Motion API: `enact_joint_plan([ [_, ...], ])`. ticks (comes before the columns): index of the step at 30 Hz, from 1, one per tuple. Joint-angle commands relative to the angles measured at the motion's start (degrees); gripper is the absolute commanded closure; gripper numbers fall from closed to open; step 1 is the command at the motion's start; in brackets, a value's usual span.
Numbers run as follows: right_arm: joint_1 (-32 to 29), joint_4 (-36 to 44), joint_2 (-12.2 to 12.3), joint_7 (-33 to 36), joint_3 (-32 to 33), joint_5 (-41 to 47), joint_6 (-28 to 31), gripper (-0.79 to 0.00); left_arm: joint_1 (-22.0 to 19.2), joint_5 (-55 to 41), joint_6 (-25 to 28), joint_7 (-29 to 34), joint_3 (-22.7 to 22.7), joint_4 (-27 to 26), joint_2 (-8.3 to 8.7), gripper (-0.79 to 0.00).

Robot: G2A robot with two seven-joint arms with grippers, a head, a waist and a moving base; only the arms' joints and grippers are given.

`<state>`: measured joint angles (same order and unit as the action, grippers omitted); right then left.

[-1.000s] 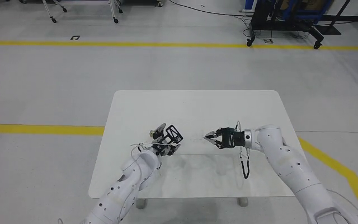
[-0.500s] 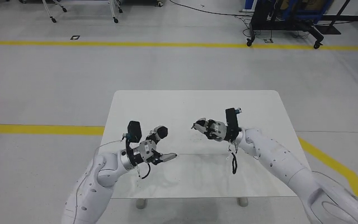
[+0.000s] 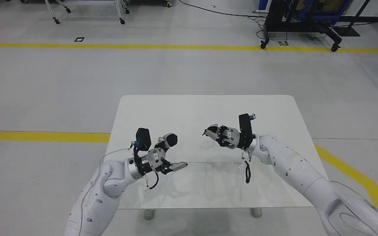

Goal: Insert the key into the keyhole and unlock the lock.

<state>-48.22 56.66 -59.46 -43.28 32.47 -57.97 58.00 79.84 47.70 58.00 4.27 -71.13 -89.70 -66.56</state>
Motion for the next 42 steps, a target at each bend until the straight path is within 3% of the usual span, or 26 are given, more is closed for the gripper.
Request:
enact_joint_plan([
  [1, 0.00, 0.00, 0.00, 0.00, 0.00, -0.01, 0.00, 0.000, 0.00, 0.00, 0.00, 0.00, 0.00, 0.00, 0.00, -0.785],
  [4, -2.08, 4.84, -0.02, -2.49, -3.33, 9.59, 0.00, 0.000, 0.00, 0.00, 0.00, 0.00, 0.00, 0.00, 0.00, -0.785],
  [13, -2.08, 4.84, -0.02, -2.49, -3.33, 9.59, 0.00, 0.000, 0.30, -1.17, 0.00, -0.45, 0.31, 0.05, -0.05, -0.785],
  [17, -2.65, 5.31, -0.08, -2.06, -3.07, 10.63, -0.29, 0.000, -0.79, -25.91, 0.00, 1.58, 6.38, 1.91, 0.35, -0.785],
  [18, -3.39, 5.90, -0.14, -1.35, -2.78, 12.95, 0.00, 0.000, -2.70, -37.26, 0.00, 6.13, 8.73, 2.83, 0.88, -0.785],
  [22, -4.60, 8.26, 0.15, 2.00, -3.34, 20.49, 0.00, 0.000, -8.52, -65.30, 0.00, 24.24, 12.93, 8.38, 2.29, -0.785],
  [25, -5.08, 10.79, 1.10, 4.09, -4.29, 28.01, 0.00, 0.000, -12.60, -82.87, 0.00, 35.86, 15.50, 14.62, 2.39, -0.785],
  [27, -5.16, 12.08, 1.81, 5.97, -4.95, 32.31, 0.00, 0.000, -15.03, -89.37, 0.00, 41.36, 16.66, 18.49, 2.20, -0.785],
  [31, -4.46, 12.84, 3.36, 13.61, -6.02, 42.56, 0.00, 0.000, -20.10, -85.85, -0.54, 42.56, 20.63, 24.45, 1.30, -0.785],
  [35, -3.44, 12.37, 3.57, 22.99, -7.16, 51.30, 0.00, 0.000, -23.10, -79.03, 0.00, 42.01, 23.09, 26.74, 0.21, -0.739],
  [42, -1.77, 11.02, 2.48, 36.61, -7.69, 61.88, 0.00, 0.000, -23.96, -74.80, 0.00, 42.01, 23.23, 28.95, -1.65, -0.533],
])
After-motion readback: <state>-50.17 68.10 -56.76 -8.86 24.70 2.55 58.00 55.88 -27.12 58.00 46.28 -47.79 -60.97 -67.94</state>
